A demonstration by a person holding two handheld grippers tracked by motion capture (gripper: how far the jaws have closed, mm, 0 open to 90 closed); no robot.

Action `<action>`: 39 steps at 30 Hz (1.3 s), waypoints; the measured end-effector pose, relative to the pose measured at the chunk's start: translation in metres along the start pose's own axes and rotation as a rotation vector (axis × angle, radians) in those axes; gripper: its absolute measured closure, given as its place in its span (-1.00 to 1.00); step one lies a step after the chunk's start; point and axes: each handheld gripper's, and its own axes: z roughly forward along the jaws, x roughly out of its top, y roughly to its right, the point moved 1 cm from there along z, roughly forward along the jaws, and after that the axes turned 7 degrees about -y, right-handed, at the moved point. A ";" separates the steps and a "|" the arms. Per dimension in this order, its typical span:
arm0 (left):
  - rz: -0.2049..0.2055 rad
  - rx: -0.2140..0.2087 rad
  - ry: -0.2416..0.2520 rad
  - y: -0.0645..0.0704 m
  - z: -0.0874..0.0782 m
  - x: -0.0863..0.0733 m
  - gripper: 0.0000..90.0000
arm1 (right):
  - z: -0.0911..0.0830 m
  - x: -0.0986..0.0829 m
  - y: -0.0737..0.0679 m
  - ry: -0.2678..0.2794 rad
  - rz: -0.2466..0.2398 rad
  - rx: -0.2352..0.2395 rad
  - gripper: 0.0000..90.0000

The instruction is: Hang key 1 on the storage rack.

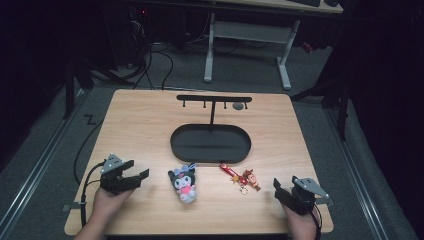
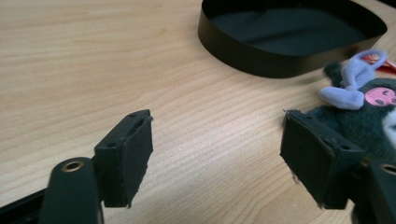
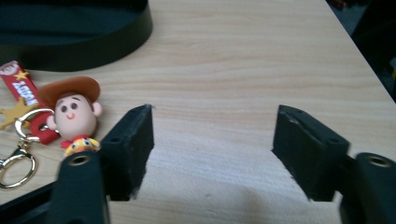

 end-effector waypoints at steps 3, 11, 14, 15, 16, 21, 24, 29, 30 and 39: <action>0.023 0.011 0.020 0.002 -0.004 0.000 -0.38 | 0.001 0.002 -0.004 0.009 -0.022 0.003 -0.38; 0.016 0.011 0.012 0.004 -0.003 -0.002 -0.28 | 0.004 0.003 -0.007 0.012 -0.044 0.021 -0.35; 0.020 0.021 0.007 0.006 -0.002 -0.003 -0.27 | 0.004 0.003 -0.006 0.017 -0.038 0.019 -0.34; 0.024 0.027 0.006 0.006 -0.003 -0.003 -0.28 | 0.004 0.004 -0.006 0.019 -0.041 0.017 -0.34; 0.026 0.031 0.007 0.006 -0.003 -0.003 -0.28 | 0.004 0.004 -0.006 0.022 -0.041 0.018 -0.33; 0.018 0.035 0.010 0.007 -0.004 -0.003 -0.26 | 0.003 0.004 -0.006 0.023 -0.035 0.022 -0.32; 0.019 0.034 0.008 0.007 -0.003 -0.004 -0.22 | 0.003 0.005 -0.007 0.022 -0.040 0.027 -0.31; 0.038 0.044 0.006 0.008 -0.002 -0.004 -0.21 | 0.003 0.006 -0.009 0.019 -0.048 0.034 -0.31; 0.043 0.046 0.006 0.009 -0.002 -0.004 -0.21 | 0.003 0.006 -0.010 0.016 -0.048 0.034 -0.31; 0.055 0.042 0.006 0.010 -0.002 -0.005 -0.23 | 0.004 0.009 -0.017 -0.021 -0.082 0.061 -0.32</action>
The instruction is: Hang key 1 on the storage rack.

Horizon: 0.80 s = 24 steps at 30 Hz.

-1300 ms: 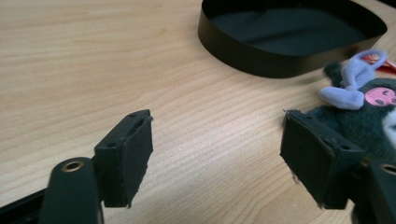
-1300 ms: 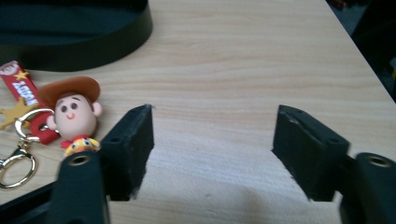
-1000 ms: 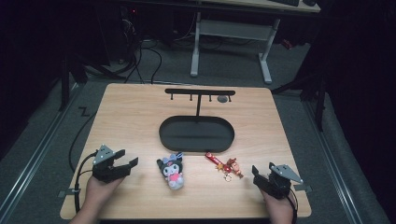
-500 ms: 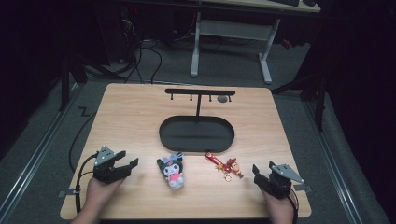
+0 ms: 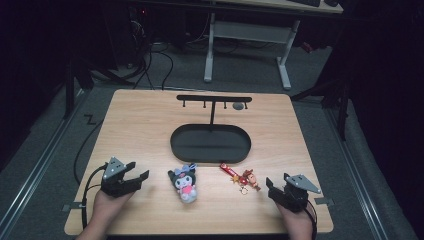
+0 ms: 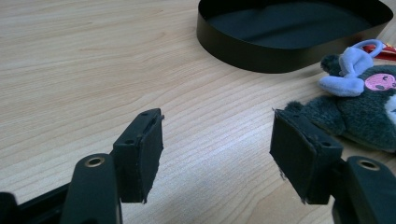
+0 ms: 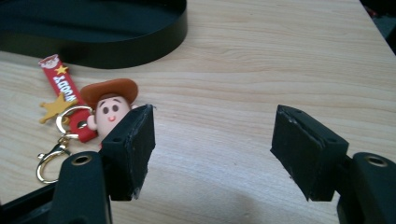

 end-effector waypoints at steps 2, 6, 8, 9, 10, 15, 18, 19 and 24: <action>0.005 -0.006 0.003 0.000 0.000 0.000 -0.23 | 0.000 0.001 -0.003 -0.005 -0.023 0.001 -0.30; 0.046 -0.007 0.010 0.004 -0.002 0.003 -0.24 | 0.000 0.003 -0.010 -0.011 -0.052 0.012 -0.26; 0.058 -0.008 0.011 0.008 -0.003 0.005 -0.25 | -0.001 0.004 -0.012 -0.013 -0.057 0.017 -0.23; 0.065 -0.006 0.008 0.009 -0.003 0.007 -0.26 | -0.002 0.005 -0.013 -0.015 -0.057 0.026 -0.21; 0.081 0.005 0.002 0.012 -0.004 0.010 -0.27 | -0.002 0.005 -0.014 -0.013 -0.062 0.030 -0.18; 0.148 0.042 -0.010 0.017 -0.017 0.025 -0.32 | -0.003 0.006 -0.017 -0.031 -0.079 0.071 -0.10; 0.164 0.045 -0.039 0.014 -0.020 0.023 -0.33 | -0.003 0.006 -0.020 -0.037 -0.079 0.097 -0.05; 0.158 0.038 -0.043 0.013 -0.020 0.020 -0.33 | -0.003 0.007 -0.021 -0.038 -0.088 0.101 -0.05; 0.097 -0.008 -0.052 0.004 -0.013 -0.002 -0.28 | -0.003 0.008 -0.031 -0.059 -0.115 0.112 -0.07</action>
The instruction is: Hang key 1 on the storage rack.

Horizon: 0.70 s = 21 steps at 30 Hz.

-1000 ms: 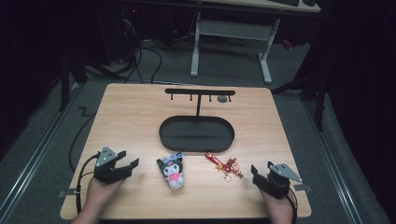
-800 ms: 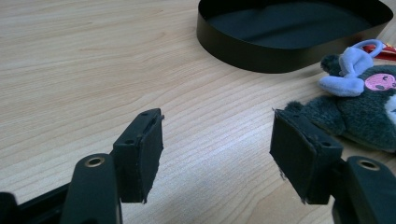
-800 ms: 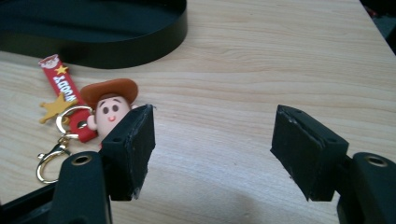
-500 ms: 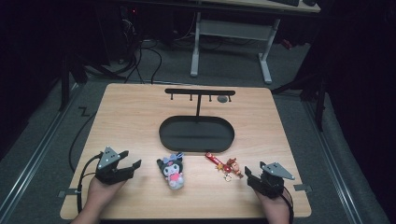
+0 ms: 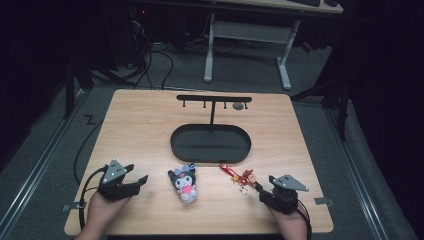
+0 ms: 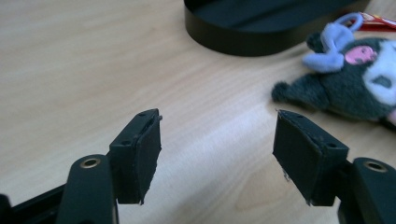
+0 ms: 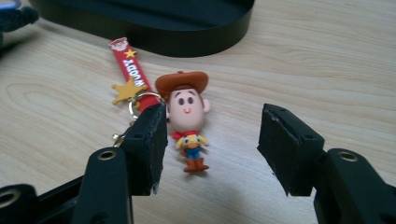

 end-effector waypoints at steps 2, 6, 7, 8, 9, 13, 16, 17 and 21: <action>0.008 0.016 0.018 -0.001 -0.003 -0.002 -0.30 | 0.000 0.002 -0.003 -0.004 -0.020 0.005 -0.07; -0.024 0.008 0.029 -0.006 -0.003 -0.006 -0.34 | 0.001 0.004 -0.011 -0.027 -0.046 0.023 -0.07; -0.028 0.006 0.030 -0.007 -0.003 -0.006 -0.35 | 0.001 0.004 -0.013 -0.034 -0.051 0.030 -0.07; -0.036 0.005 0.035 -0.008 -0.002 -0.006 -0.35 | 0.001 0.004 -0.014 -0.038 -0.057 0.033 -0.08; -0.041 0.005 0.037 -0.008 -0.002 -0.006 -0.35 | 0.002 0.004 -0.016 -0.048 -0.062 0.034 -0.09; -0.036 0.019 0.036 -0.011 -0.003 -0.007 -0.37 | 0.005 0.006 -0.020 -0.094 -0.068 0.049 -0.12; -0.043 0.020 0.042 -0.013 -0.003 -0.007 -0.39 | 0.006 0.008 -0.020 -0.123 -0.069 0.048 -0.12; -0.042 0.018 0.042 -0.012 -0.003 -0.007 -0.40 | 0.006 0.008 -0.021 -0.128 -0.061 0.048 -0.12; -0.020 -0.005 0.037 -0.008 -0.002 -0.008 -0.40 | 0.006 0.011 -0.025 -0.192 -0.066 0.045 -0.12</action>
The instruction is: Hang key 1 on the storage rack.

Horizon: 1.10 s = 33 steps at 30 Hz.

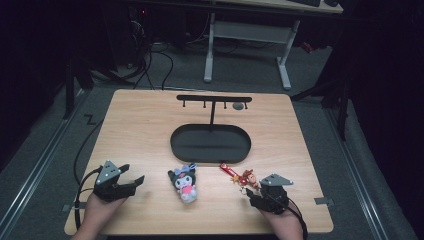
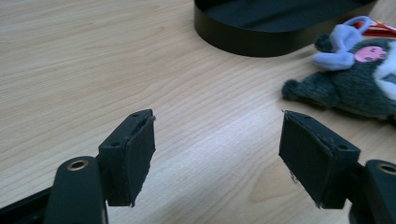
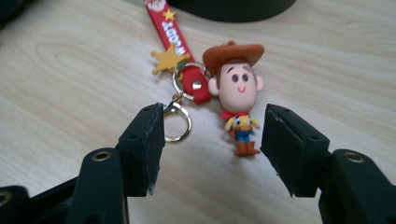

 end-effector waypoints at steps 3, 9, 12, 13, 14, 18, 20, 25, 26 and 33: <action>0.017 -0.012 0.007 0.004 -0.002 0.001 -0.39 | -0.002 0.002 -0.004 -0.042 -0.025 -0.001 -0.13; 0.042 -0.026 0.008 0.004 -0.001 0.002 -0.39 | -0.009 0.013 -0.008 -0.139 -0.054 0.012 -0.13; 0.047 -0.031 0.009 0.004 -0.001 0.002 -0.39 | -0.011 0.020 -0.012 -0.174 -0.065 0.013 -0.13; 0.050 -0.032 0.009 0.005 -0.001 0.003 -0.39 | -0.012 0.022 -0.013 -0.184 -0.075 0.017 -0.13; 0.052 -0.032 0.010 0.005 -0.001 0.003 -0.39 | -0.012 0.025 -0.015 -0.198 -0.081 0.020 -0.13; 0.065 -0.032 0.007 0.006 -0.001 0.003 -0.39 | -0.010 0.034 -0.021 -0.253 -0.102 0.034 -0.13; 0.068 -0.034 0.007 0.006 -0.001 0.003 -0.39 | -0.007 0.037 -0.023 -0.279 -0.115 0.044 -0.13; 0.066 -0.028 0.010 0.004 -0.001 0.003 -0.40 | 0.000 0.043 -0.027 -0.341 -0.163 0.035 -0.15; 0.067 -0.026 0.010 0.004 -0.001 0.003 -0.40 | 0.001 0.044 -0.028 -0.350 -0.163 0.042 -0.15; 0.076 -0.031 0.022 0.005 -0.003 0.004 -0.39 | 0.010 0.051 -0.030 -0.412 -0.202 0.041 -0.17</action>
